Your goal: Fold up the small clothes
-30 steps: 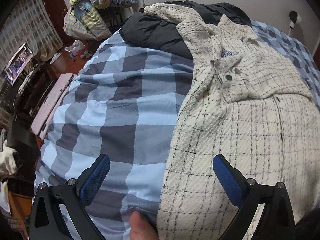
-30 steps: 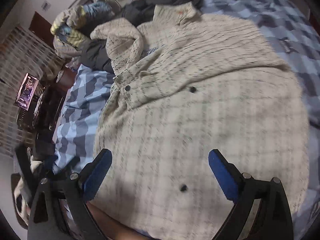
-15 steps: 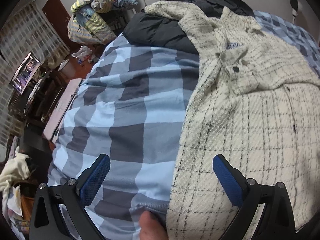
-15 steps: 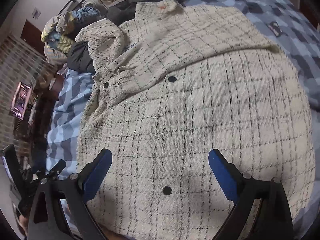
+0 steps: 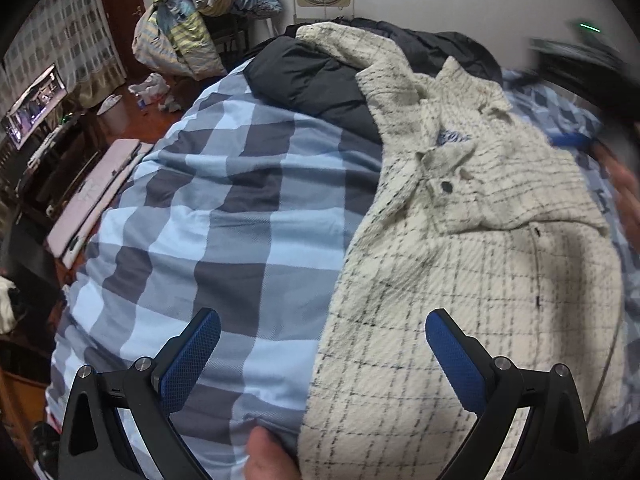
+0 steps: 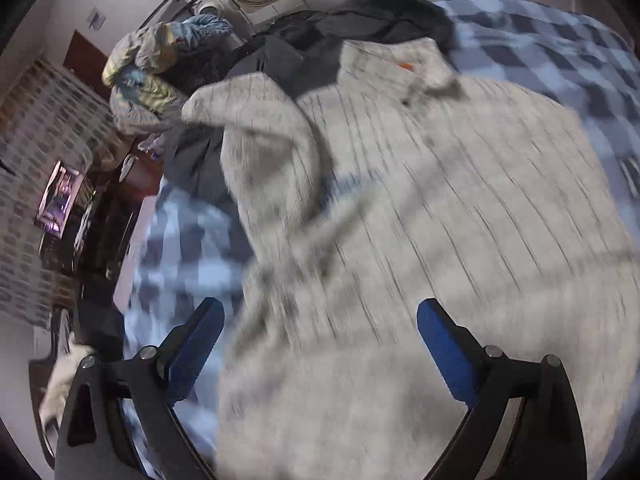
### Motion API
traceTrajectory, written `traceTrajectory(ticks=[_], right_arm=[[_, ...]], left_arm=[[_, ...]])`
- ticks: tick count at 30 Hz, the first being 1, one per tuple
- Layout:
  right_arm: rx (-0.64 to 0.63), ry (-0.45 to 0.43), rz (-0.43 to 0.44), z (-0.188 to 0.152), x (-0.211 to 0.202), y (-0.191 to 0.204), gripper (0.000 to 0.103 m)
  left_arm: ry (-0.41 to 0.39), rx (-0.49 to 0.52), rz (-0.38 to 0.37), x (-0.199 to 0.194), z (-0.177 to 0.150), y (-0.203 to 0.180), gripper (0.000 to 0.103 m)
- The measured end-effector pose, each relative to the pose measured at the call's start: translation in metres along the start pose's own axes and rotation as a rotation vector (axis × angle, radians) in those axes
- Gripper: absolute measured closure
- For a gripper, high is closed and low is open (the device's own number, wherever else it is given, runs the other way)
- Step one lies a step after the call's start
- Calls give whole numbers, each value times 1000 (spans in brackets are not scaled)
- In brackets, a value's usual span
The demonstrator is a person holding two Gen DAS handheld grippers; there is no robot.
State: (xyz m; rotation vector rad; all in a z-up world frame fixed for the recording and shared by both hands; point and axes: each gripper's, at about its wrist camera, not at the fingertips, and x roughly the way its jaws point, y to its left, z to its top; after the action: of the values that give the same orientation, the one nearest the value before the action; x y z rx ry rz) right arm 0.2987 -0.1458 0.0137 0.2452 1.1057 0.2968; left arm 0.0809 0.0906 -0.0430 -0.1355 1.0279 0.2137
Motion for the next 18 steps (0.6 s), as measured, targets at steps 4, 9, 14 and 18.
traceTrajectory(ticks=[4, 9, 14, 18], right_arm=[[82, 34, -70, 44, 54, 11, 8], [199, 44, -26, 54, 102, 8, 8], [246, 46, -52, 51, 134, 6, 8], [158, 38, -46, 40, 147, 24, 26]], left_arm=[[6, -36, -45, -2, 4, 6, 0], [-28, -85, -67, -11, 9, 16, 0], [-24, -123, -63, -7, 12, 25, 0], [-10, -141, -76, -4, 13, 28, 0]])
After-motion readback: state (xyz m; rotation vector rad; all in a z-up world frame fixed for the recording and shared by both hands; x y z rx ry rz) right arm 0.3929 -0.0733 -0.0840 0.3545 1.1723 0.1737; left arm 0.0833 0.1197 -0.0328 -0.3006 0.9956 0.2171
